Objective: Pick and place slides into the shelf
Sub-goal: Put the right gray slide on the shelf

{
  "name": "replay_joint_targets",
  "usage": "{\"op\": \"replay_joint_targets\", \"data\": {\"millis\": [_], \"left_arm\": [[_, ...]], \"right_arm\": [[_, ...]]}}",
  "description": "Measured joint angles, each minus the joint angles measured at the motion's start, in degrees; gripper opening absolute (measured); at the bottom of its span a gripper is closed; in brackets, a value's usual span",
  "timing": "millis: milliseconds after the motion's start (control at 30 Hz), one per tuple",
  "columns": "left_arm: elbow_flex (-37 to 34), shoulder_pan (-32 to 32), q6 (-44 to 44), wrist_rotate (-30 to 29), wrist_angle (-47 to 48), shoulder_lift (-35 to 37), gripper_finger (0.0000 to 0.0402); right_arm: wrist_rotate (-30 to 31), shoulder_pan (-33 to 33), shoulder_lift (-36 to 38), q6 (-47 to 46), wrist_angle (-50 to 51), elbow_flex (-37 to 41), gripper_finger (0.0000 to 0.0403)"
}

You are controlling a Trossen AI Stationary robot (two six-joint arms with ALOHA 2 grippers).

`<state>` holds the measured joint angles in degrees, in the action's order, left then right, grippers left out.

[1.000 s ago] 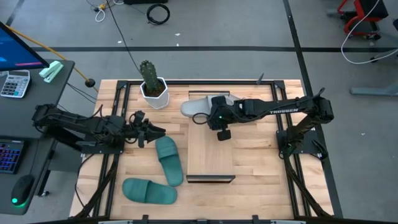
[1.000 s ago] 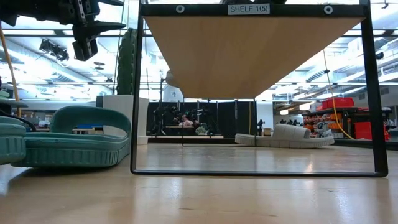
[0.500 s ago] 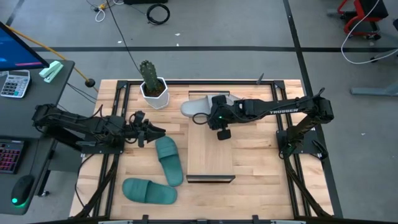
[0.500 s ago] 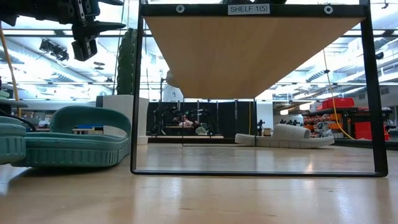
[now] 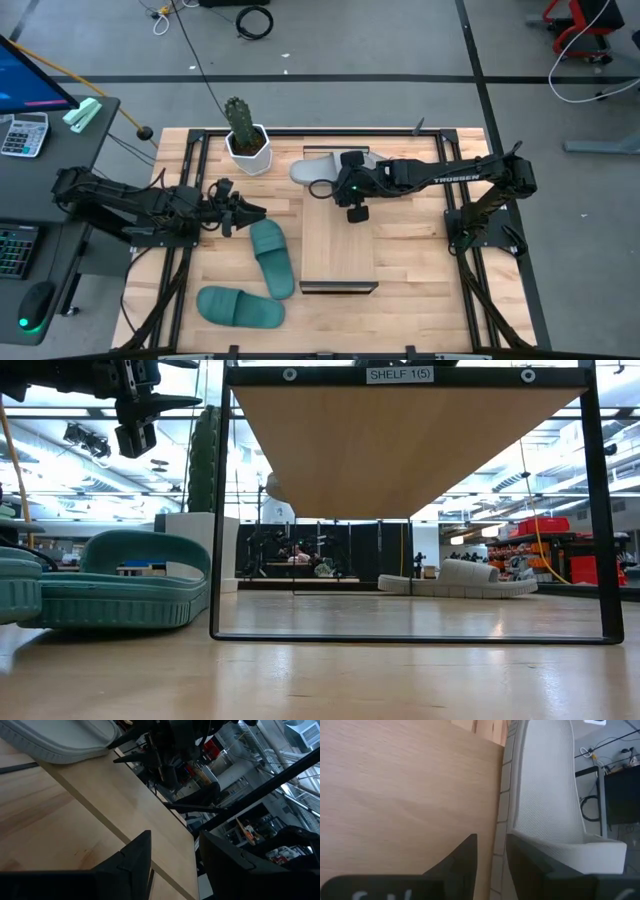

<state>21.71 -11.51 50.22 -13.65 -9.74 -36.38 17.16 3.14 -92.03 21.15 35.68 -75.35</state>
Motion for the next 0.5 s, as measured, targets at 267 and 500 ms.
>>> {"op": "replay_joint_targets", "data": {"millis": [267,500], "left_arm": [[0.00,0.00,-0.02,0.00,0.02,0.00,0.0172],[0.00,0.00,0.00,0.00,0.02,0.00,0.0172]], "right_arm": [[-0.10,0.22,0.00,-0.04,-0.07,0.00,0.0111],[-0.07,0.50,0.02,-0.07,-0.14,0.00,0.0111]]}}
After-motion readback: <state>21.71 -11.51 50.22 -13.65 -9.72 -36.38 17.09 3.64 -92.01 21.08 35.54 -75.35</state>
